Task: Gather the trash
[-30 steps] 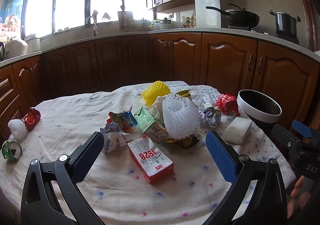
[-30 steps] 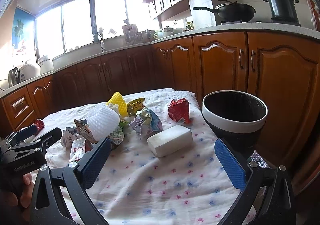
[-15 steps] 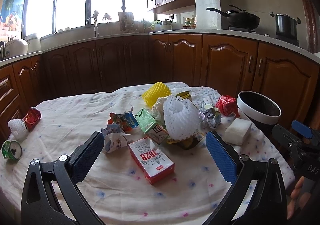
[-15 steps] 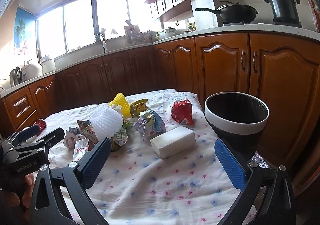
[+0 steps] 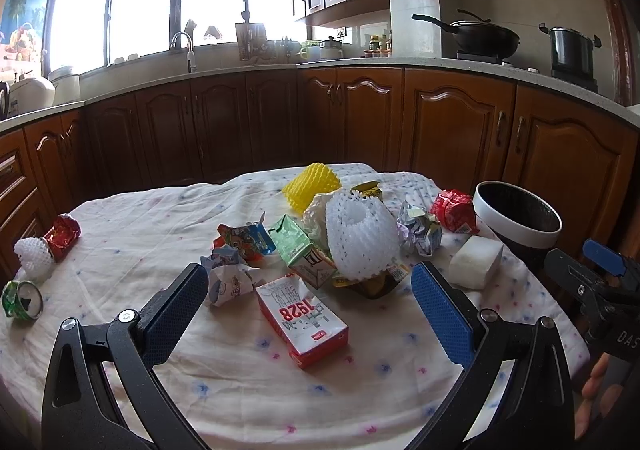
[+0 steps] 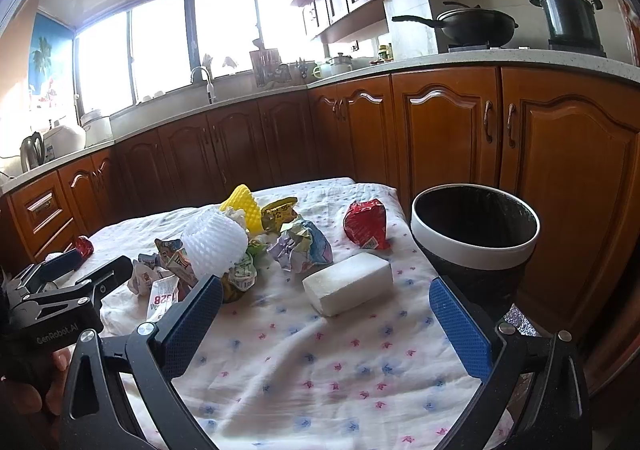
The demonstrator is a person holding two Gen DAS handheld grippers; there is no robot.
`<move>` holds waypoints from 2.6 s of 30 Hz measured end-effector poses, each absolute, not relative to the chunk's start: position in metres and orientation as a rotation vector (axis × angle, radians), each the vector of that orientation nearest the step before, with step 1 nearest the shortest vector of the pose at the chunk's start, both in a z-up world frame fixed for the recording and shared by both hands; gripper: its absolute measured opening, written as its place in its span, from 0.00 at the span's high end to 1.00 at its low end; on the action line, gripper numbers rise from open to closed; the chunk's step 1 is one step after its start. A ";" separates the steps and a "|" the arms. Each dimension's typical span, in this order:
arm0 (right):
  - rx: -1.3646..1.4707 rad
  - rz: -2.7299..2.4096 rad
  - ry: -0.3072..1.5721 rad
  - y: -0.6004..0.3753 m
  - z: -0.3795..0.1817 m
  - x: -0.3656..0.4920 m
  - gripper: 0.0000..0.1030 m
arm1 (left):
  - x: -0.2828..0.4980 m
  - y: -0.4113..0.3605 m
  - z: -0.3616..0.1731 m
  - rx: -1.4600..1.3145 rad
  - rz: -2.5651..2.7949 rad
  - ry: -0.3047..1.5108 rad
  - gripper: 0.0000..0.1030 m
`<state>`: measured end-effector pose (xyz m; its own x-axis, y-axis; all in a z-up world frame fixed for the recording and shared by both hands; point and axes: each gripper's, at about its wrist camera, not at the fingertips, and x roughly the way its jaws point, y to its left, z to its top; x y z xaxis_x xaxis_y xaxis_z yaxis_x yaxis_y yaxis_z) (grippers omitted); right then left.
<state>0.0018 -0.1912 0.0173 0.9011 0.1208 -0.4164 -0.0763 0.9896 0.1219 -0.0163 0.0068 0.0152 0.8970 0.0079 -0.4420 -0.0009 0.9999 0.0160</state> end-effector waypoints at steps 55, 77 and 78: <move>0.499 0.139 0.867 -0.236 -0.049 0.118 0.57 | 0.105 -0.018 -0.008 0.031 -0.122 0.773 0.69; 0.384 0.054 0.666 -0.287 0.007 0.066 0.70 | 0.077 -0.073 0.029 0.012 -0.380 0.684 0.82; 0.381 0.048 0.663 -0.290 0.009 0.067 0.70 | 0.077 -0.078 0.029 0.017 -0.392 0.685 0.82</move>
<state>0.0668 -0.2905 0.0089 0.7899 0.1634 -0.5911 0.0773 0.9297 0.3602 0.0772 -0.0782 0.0290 0.7041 -0.3472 -0.6194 0.3580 0.9269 -0.1126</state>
